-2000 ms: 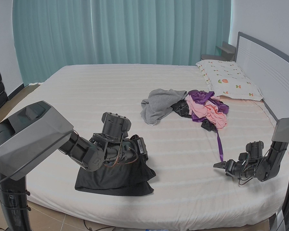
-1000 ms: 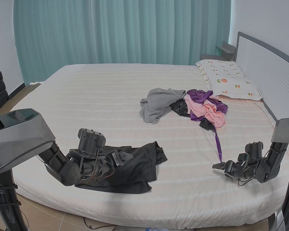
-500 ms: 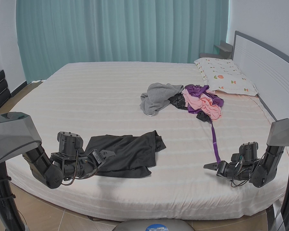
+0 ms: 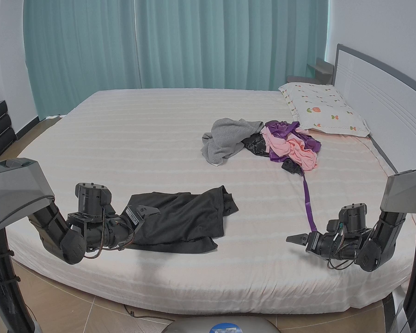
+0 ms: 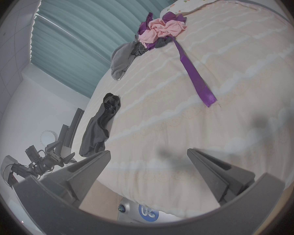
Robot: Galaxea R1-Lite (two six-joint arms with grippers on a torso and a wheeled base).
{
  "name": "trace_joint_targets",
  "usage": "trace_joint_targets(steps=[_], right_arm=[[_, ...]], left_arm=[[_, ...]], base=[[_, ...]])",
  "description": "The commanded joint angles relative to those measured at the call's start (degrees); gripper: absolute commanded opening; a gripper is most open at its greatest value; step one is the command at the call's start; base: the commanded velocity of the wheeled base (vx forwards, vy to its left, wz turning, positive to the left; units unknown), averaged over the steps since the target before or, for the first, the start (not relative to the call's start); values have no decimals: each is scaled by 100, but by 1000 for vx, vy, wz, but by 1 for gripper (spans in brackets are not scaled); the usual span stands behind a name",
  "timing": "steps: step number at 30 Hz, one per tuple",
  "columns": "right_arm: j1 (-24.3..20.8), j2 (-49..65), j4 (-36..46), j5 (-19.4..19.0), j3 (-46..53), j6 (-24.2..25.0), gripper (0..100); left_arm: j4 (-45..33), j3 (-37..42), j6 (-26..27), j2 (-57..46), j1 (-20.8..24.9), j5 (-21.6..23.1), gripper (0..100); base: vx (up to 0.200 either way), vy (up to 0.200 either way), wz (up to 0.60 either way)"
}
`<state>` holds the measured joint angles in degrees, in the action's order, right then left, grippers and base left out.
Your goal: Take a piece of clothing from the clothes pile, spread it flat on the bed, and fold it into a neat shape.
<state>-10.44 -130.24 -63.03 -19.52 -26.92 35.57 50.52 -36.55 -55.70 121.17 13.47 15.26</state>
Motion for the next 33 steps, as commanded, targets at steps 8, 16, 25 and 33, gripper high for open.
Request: trace_joint_targets(steps=[8, 16, 25, 33], right_arm=[[-556, -115, 27, 185, -569, -6, 100], [-793, -361, -17, 53, -1096, 73, 100], [-706, -563, 80, -166, -1624, 169, 100], [-679, -563, 80, -79, -1580, 134, 100]], left_arm=[[20, 25, -134, 117, -363, 328, 100], [20, -28, -152, 310, -389, 328, 100], [20, 16, -143, 275, -371, 328, 100], [20, -45, -407, 266, -371, 319, 100]], base=[[0, 200, 0], [0, 200, 0], [0, 111, 0], [0, 0, 0]])
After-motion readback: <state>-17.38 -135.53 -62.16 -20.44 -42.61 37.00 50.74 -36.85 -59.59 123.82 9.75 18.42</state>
